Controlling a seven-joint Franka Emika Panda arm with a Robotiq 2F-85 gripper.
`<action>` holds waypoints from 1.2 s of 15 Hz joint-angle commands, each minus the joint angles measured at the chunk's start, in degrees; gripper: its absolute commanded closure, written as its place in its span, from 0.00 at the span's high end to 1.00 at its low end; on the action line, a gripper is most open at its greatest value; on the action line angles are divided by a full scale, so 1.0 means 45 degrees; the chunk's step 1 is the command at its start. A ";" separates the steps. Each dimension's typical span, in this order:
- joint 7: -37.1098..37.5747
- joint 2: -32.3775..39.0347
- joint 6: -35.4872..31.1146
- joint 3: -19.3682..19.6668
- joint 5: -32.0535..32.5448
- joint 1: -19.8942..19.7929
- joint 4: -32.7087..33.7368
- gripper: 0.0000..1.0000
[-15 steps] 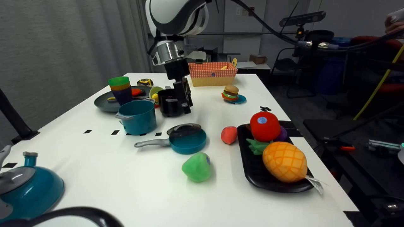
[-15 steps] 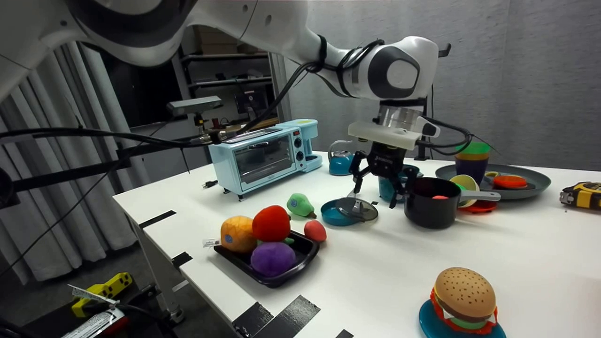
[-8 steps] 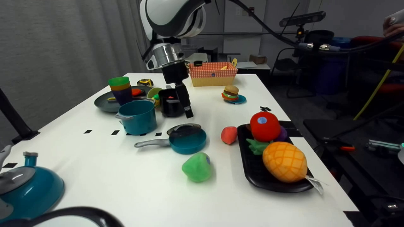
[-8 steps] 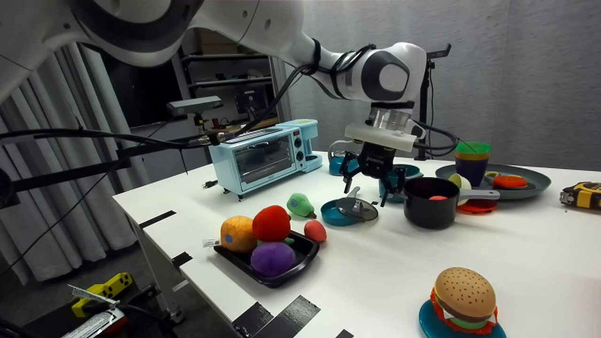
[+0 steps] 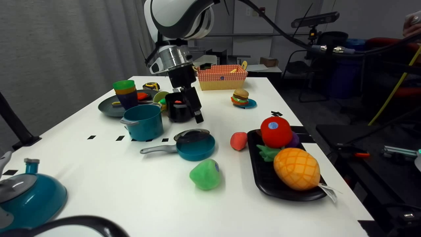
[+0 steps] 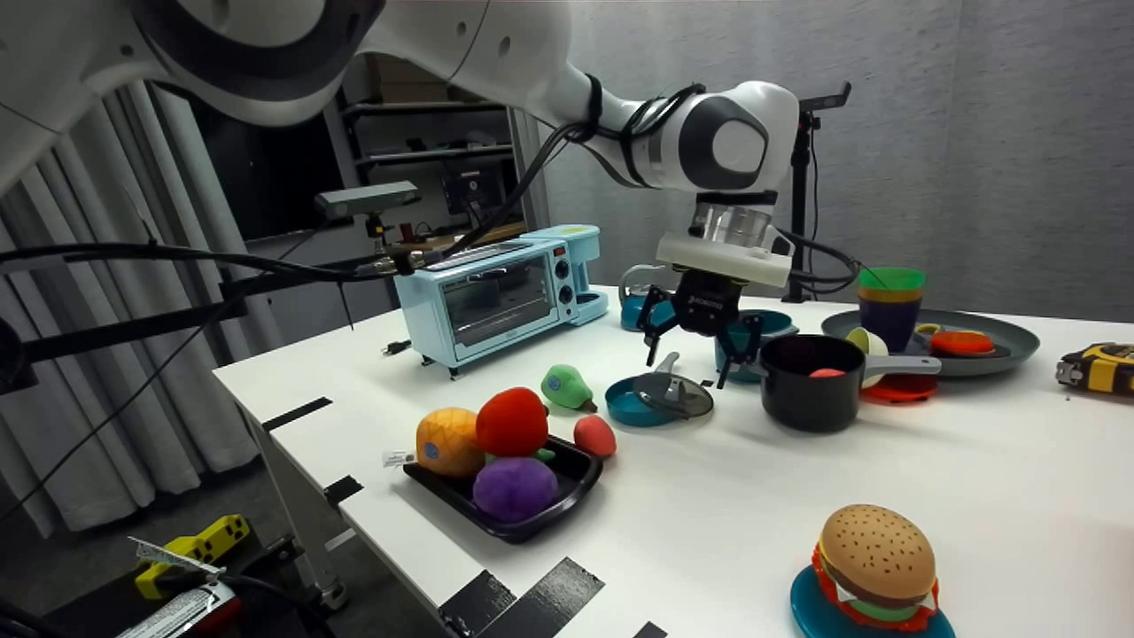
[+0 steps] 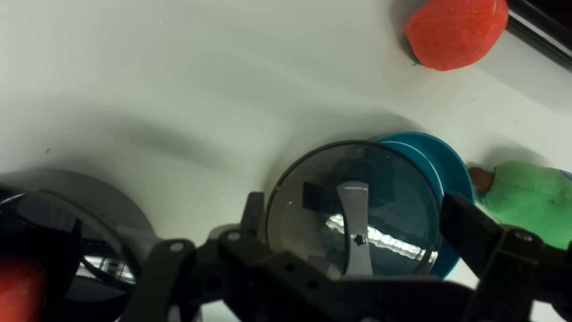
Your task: Take the black lid and put it on the blue pot
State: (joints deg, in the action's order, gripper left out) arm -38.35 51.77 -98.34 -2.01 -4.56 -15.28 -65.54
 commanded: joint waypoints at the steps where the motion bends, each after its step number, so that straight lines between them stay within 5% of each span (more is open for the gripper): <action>1: -0.0288 0.0419 0.0467 0.0009 0.0456 0.0268 0.0724 1.00; 10: -0.0238 0.0571 0.0430 -0.0022 0.0946 0.0890 0.0764 1.00; 18: -0.0286 0.0625 0.0504 0.0000 0.0670 0.0367 0.1001 1.00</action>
State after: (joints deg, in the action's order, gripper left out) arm -38.79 52.76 -98.30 -1.74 -1.49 -12.72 -64.30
